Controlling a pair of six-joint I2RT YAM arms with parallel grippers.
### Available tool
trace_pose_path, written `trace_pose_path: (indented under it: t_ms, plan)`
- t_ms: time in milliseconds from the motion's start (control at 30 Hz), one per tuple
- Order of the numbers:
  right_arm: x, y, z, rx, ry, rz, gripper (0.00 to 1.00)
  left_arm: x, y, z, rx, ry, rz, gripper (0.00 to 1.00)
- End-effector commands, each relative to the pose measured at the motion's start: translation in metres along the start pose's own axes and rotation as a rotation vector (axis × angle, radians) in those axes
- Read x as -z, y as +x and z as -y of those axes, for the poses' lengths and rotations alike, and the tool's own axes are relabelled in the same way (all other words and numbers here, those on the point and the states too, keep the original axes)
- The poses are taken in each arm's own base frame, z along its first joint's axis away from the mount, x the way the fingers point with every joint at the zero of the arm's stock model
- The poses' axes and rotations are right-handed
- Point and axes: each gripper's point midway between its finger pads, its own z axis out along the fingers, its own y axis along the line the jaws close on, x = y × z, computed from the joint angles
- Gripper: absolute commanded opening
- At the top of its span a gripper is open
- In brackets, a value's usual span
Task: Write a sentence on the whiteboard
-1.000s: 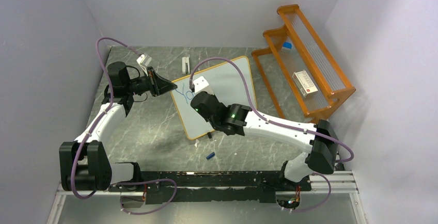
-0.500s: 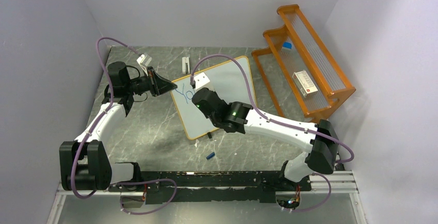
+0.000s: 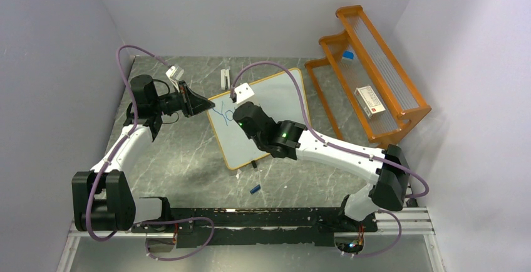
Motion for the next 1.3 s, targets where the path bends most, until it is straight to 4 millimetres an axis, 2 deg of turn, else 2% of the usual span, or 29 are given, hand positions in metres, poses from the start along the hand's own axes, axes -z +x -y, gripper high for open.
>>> trace_pose_path:
  t_ms: [0, 400, 1267]
  plan:
    - [-0.003, -0.002, 0.003, -0.010, 0.013, -0.001, 0.00, -0.006, 0.005, 0.004, -0.028, 0.029, -0.026, 0.05]
    - [0.003, 0.019, 0.003, -0.013, -0.005, -0.055, 0.00, -0.006, 0.006, 0.004, -0.026, 0.027, -0.028, 0.05]
    - [0.008, 0.043, 0.003, 0.007, -0.009, -0.116, 0.00, -0.005, 0.006, 0.003, -0.027, 0.024, -0.027, 0.05]
